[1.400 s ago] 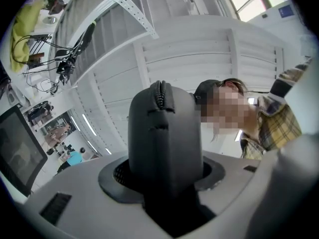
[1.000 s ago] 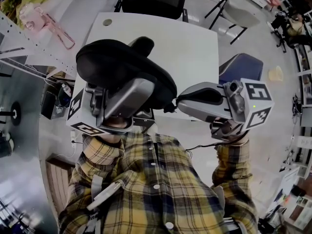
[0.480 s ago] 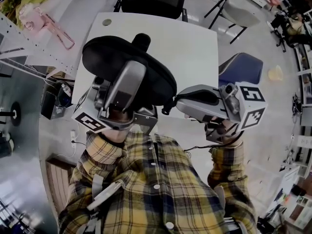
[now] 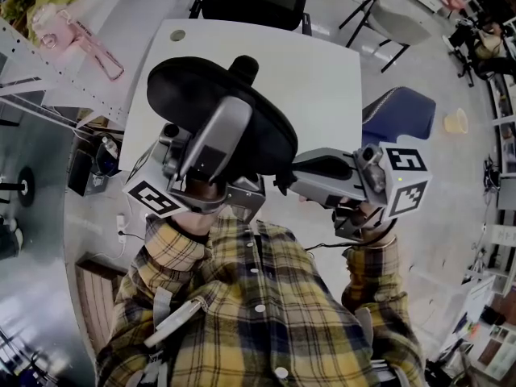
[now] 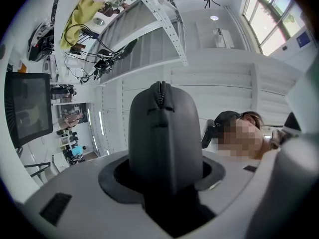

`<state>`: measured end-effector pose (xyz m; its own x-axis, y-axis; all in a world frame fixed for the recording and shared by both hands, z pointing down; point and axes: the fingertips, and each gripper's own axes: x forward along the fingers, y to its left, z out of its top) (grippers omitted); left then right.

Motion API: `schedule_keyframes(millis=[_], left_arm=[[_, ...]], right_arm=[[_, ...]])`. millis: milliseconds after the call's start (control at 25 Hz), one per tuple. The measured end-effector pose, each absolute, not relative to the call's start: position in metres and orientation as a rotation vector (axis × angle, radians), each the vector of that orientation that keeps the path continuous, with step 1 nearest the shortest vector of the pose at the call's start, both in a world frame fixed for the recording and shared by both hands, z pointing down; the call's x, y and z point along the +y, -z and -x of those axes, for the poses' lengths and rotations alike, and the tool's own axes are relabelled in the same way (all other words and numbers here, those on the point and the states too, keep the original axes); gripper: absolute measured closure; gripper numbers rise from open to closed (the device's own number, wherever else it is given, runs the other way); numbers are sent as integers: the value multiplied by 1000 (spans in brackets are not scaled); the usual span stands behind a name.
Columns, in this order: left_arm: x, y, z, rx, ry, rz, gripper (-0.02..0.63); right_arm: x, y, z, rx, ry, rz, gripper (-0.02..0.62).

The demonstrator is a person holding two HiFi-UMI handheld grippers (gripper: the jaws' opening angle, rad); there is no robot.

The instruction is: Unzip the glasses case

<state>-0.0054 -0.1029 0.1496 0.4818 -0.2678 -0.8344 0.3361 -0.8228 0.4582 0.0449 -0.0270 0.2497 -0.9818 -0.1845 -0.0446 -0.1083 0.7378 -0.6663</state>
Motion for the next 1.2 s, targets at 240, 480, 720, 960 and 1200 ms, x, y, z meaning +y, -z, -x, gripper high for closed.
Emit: schedule_keyframes(millis=[240,480,720,960,1200], left_arm=[[-99,-154,-7,68,1294,-2177,354],[-93,-159,-19,85,1226,-2240,356],[-91,-163,-24,97,1187,-2262,354],[-93,-166,-23,40,1118,-2369,354],[-87,-173,-35,-13,940,-2560,354]], right_arm=[[-24,-259,-45,2873,1080,261,597],[-21,-267,-48,2911,1060,318,596],[-21,-270,-57,2984,961,420,595],[-19,-272,-76,3079,839,590,546],[-30,-260,-99,3067,703,857,525]])
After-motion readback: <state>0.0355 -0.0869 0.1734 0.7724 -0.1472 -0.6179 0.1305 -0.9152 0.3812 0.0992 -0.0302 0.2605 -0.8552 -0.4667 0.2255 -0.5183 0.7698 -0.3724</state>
